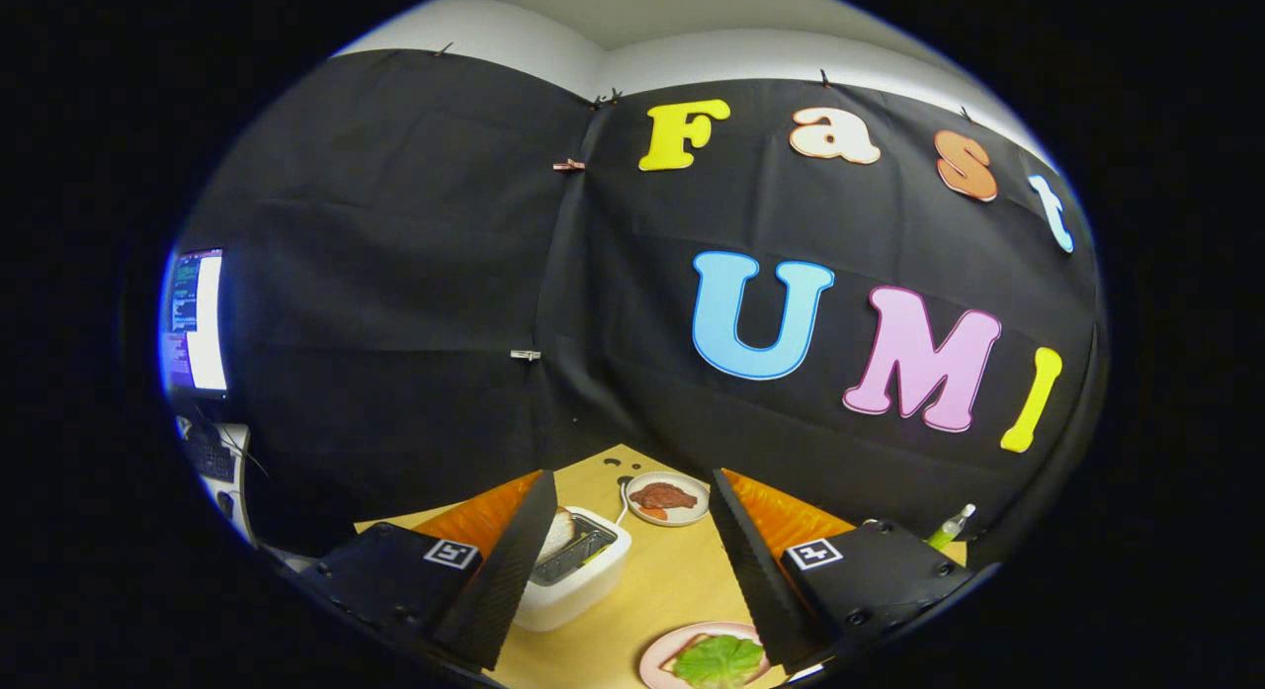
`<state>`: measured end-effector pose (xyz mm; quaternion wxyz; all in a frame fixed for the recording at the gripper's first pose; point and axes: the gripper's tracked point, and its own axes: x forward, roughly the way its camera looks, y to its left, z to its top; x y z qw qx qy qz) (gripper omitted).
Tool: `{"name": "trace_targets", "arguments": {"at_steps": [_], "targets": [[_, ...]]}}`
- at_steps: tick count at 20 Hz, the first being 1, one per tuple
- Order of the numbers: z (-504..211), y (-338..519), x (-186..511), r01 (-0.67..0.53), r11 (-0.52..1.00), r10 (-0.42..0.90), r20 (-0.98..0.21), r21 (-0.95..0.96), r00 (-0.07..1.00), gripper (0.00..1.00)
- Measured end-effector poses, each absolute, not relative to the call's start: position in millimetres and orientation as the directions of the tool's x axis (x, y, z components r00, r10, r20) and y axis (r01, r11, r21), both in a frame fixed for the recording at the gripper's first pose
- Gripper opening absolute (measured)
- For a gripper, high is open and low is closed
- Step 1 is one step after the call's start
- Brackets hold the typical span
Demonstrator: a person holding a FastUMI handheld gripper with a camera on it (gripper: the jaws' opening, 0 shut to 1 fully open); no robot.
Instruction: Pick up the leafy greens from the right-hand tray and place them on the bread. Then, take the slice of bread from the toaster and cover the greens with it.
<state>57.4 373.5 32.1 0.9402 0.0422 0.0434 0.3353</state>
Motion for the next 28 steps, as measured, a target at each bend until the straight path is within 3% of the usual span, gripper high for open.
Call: {"name": "trace_targets", "arguments": {"at_steps": [6, 14, 22, 23, 24, 26, 28], "targets": [[-3.3, 428.6, 61.4, -0.635, 0.714, 0.690, -0.146, 0.295, 0.709, 0.97], [-73.9, 504.8, 73.2, -0.433, 0.646, 0.742, -0.382, 0.629, 0.552, 0.97], [-139.1, 553.2, 82.9, -0.321, 0.684, 0.715, -0.514, 0.655, 0.474, 0.93], [-148.4, 553.8, 85.3, -0.309, 0.698, 0.703, -0.534, 0.646, 0.470, 0.85], [-156.3, 554.4, 87.9, -0.306, 0.704, 0.698, -0.547, 0.641, 0.461, 0.83], [-160.5, 552.1, 91.7, -0.292, 0.716, 0.686, -0.561, 0.634, 0.464, 0.68], [-168.2, 541.8, 96.7, -0.254, 0.744, 0.654, -0.597, 0.618, 0.465, 0.33]]}}
